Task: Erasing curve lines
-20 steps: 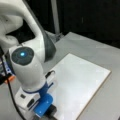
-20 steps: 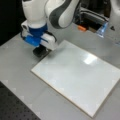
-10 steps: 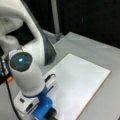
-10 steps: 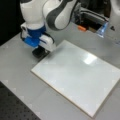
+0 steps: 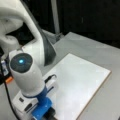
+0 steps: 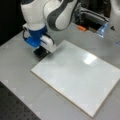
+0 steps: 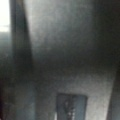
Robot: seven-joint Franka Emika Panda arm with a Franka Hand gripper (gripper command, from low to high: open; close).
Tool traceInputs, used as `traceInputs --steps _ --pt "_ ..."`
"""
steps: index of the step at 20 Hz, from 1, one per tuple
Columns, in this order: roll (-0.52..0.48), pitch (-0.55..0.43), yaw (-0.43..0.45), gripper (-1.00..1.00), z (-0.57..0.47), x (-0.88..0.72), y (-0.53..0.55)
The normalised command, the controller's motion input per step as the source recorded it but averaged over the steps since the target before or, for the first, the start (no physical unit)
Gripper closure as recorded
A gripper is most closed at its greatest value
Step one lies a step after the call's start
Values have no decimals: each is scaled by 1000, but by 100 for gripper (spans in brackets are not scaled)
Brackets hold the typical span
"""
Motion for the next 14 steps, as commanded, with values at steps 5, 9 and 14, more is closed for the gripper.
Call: traceInputs --steps 5,9,14 --pt "16 -23 -63 100 -110 -7 9" --pt "-6 -51 -33 100 -118 13 -60" --pt "-2 -63 -16 100 -75 2 -93"
